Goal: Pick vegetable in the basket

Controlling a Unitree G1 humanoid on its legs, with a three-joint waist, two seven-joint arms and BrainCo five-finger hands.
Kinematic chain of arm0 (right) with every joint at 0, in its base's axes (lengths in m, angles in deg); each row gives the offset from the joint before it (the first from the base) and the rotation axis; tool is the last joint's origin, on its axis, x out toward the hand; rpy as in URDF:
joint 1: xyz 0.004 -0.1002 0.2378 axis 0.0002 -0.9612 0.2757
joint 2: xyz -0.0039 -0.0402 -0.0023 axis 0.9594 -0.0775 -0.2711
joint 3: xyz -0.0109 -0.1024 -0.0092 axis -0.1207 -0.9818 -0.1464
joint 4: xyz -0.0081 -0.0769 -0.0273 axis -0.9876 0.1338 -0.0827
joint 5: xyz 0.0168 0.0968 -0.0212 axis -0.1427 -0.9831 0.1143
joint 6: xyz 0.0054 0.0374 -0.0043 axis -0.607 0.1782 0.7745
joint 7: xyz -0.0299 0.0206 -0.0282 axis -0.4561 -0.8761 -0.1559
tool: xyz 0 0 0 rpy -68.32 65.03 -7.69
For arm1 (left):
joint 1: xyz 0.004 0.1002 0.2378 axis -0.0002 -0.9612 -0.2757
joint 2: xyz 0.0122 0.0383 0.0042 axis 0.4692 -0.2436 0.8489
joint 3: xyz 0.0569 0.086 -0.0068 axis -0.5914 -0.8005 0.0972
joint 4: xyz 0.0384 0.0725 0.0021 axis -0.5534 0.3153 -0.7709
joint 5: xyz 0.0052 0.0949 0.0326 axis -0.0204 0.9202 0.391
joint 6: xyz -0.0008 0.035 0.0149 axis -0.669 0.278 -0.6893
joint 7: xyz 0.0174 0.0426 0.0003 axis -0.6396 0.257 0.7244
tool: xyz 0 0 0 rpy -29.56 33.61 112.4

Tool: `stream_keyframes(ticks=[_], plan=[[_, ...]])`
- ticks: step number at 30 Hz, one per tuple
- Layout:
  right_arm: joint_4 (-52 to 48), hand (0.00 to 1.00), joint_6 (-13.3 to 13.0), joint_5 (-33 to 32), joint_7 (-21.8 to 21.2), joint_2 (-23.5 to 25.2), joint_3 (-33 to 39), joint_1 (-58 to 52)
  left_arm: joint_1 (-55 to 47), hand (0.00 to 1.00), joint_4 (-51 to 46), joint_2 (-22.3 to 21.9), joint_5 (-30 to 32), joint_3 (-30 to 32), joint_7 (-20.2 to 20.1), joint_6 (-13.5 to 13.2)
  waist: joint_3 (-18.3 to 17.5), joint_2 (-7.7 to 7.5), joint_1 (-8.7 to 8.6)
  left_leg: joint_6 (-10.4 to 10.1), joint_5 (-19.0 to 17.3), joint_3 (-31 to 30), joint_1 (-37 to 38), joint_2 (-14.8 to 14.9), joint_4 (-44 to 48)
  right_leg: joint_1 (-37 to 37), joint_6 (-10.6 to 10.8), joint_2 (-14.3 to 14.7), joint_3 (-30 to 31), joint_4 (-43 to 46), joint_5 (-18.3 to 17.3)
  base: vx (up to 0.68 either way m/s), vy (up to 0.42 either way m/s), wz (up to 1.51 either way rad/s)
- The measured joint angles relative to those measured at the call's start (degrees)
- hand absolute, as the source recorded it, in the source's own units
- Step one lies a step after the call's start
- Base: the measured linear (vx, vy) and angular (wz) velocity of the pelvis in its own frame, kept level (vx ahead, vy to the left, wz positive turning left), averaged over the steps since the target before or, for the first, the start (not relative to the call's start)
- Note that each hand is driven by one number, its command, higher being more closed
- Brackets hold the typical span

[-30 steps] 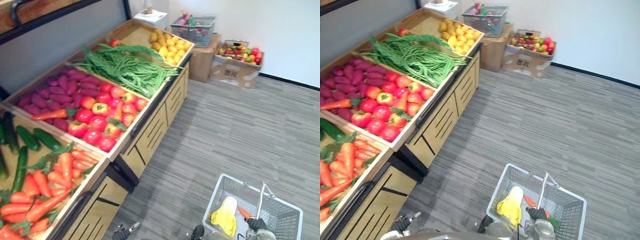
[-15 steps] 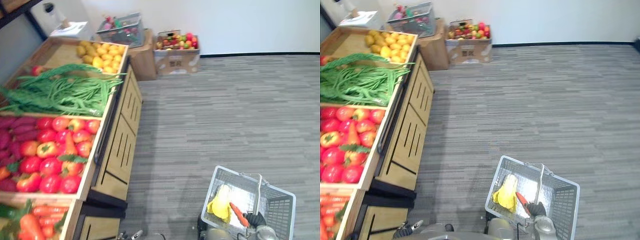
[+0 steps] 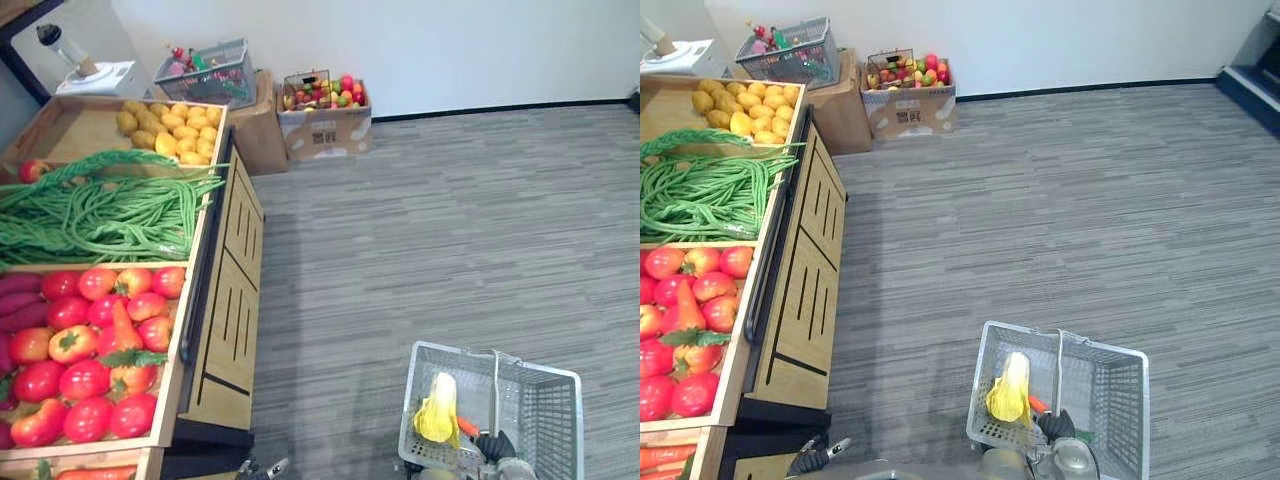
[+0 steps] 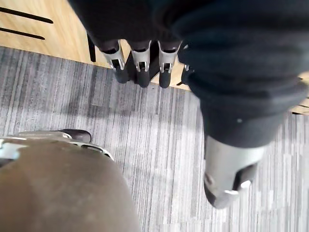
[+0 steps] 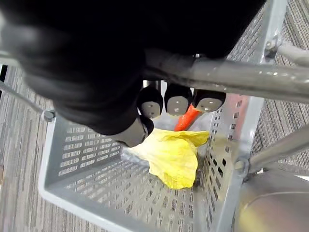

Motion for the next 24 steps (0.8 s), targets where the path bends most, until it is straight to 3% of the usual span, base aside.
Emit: stream_keyframes(ticks=[4, 7, 10, 14, 18, 24], plan=[[-0.08, 1.00, -0.02, 0.02, -0.27, 0.59, 0.02, 0.24, 0.07, 0.00, 0.11, 0.28, -0.62, 0.02, -0.82, 0.02, 0.40, -0.79, 0.04, 1.07, -1.67, 2.36, 0.80, 0.72, 0.67, -1.22, -0.11, 0.56, 1.46, 1.72, -0.45, -0.12, -0.012, -0.33], [-0.02, 1.00, 0.11, 0.00, -1.20, 1.15, 0.34, 0.53, -0.53, 0.00, 0.09, 0.60, -2.63, 0.19, -1.66, 0.11, 0.32, -1.31, 0.31, 1.39, -2.08, 5.65, 0.41, 1.13, 1.02, -1.72, -0.86, -1.55, -7.14, 2.04, -1.92, -0.11, -0.004, -0.45], [0.45, 1.00, 0.53, -1.07, -1.77, 2.33, 0.43, 0.21, -0.57, 0.00, 0.28, 0.97, -4.46, 0.26, -1.64, 0.24, 0.30, -1.56, 0.32, 0.89, -2.41, 6.83, 1.15, 1.35, 1.00, -0.85, -0.45, -1.40, -7.93, -0.52, 0.08, -0.02, -0.017, -0.34], [2.21, 1.00, 1.83, -5.23, -1.75, 2.79, 2.62, 0.05, -0.23, 0.00, 1.53, 0.56, -9.08, 1.28, -1.42, 2.17, 0.23, -1.25, 0.32, -0.23, -3.10, 7.87, 3.15, 2.70, 0.75, 0.03, -0.60, -0.29, -8.16, -0.62, 1.59, 0.05, -0.028, -0.17], [2.45, 1.00, 2.66, -9.08, -1.18, 3.38, 3.76, -0.05, 0.41, 0.00, 2.48, 0.21, -9.28, 1.76, -1.04, 2.59, -0.13, -0.66, 0.27, -0.65, -3.34, 7.82, 4.05, 3.47, 0.49, 0.25, -0.98, 0.95, -8.01, -0.64, 1.80, 0.10, -0.015, -0.08], [4.48, 1.00, 2.69, -9.58, -1.16, 3.43, 6.53, 0.17, 0.84, 0.00, 3.70, -0.59, -9.31, 3.44, 0.86, 3.03, -0.16, -0.07, 0.24, -0.67, -3.36, 7.41, 6.20, 3.06, 0.41, 2.16, -1.05, 0.95, -7.54, -0.71, 1.58, 0.00, 0.007, -0.09]])
